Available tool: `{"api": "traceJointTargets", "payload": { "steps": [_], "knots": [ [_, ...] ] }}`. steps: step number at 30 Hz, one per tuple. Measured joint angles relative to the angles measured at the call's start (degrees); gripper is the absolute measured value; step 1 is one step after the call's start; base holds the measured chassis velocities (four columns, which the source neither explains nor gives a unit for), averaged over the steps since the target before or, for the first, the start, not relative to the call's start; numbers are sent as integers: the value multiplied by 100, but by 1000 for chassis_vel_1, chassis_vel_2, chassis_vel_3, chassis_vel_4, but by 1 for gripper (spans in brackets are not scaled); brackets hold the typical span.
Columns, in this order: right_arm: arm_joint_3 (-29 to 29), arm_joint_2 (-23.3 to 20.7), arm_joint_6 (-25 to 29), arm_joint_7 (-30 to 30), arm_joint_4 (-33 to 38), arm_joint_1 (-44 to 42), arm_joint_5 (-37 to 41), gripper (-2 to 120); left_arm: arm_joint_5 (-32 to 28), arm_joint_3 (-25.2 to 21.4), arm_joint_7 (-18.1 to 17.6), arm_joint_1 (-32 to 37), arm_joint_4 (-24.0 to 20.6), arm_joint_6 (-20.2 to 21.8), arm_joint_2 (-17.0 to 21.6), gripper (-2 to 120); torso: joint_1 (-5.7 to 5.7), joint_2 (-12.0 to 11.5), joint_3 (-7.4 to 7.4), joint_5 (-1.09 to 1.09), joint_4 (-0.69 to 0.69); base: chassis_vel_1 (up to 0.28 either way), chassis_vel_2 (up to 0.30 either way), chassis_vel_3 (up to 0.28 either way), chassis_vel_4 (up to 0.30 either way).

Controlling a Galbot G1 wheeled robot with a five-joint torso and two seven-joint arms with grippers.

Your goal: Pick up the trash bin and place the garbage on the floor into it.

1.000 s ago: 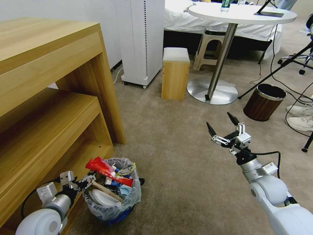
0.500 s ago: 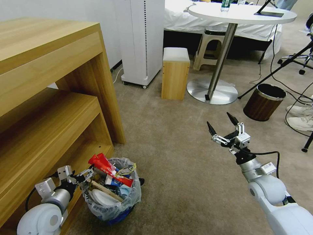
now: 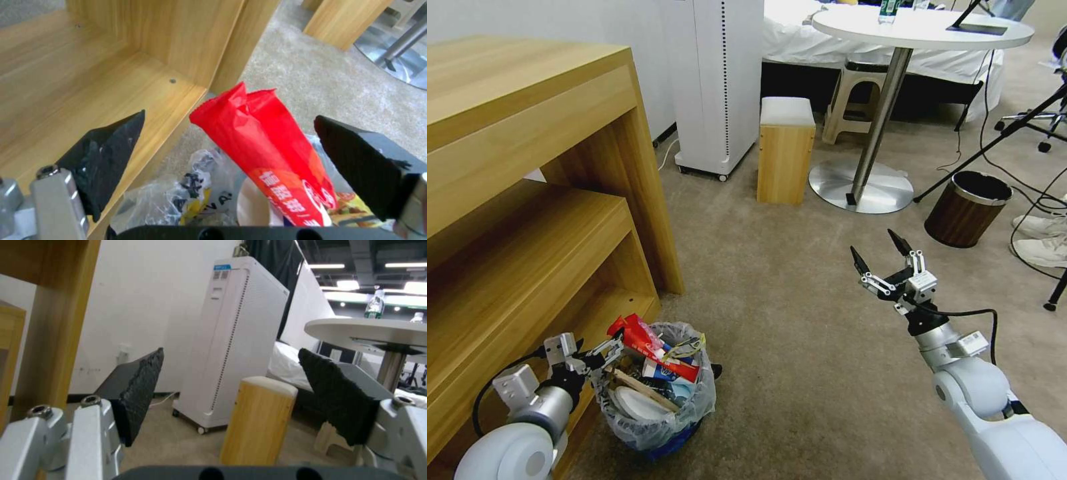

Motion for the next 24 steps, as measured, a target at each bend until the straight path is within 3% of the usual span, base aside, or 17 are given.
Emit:
{"api": "traceJointTargets", "payload": {
  "steps": [15,18,24],
  "knots": [
    [227,111,-46,80,130,-299,-6,75,841,-61,437,384,-341,-498,-367,100,0,0,0,0,0,0,0,0,0],
    [374,189,-71,110,224,-429,107,76,1353,-62,624,475,-406,-781,-526,100,0,0,0,0,0,0,0,0,0],
    [636,405,-137,218,274,-544,245,77,1776,-89,750,555,-559,-1021,-703,100,0,0,0,0,0,0,0,0,0]
  ]
}}
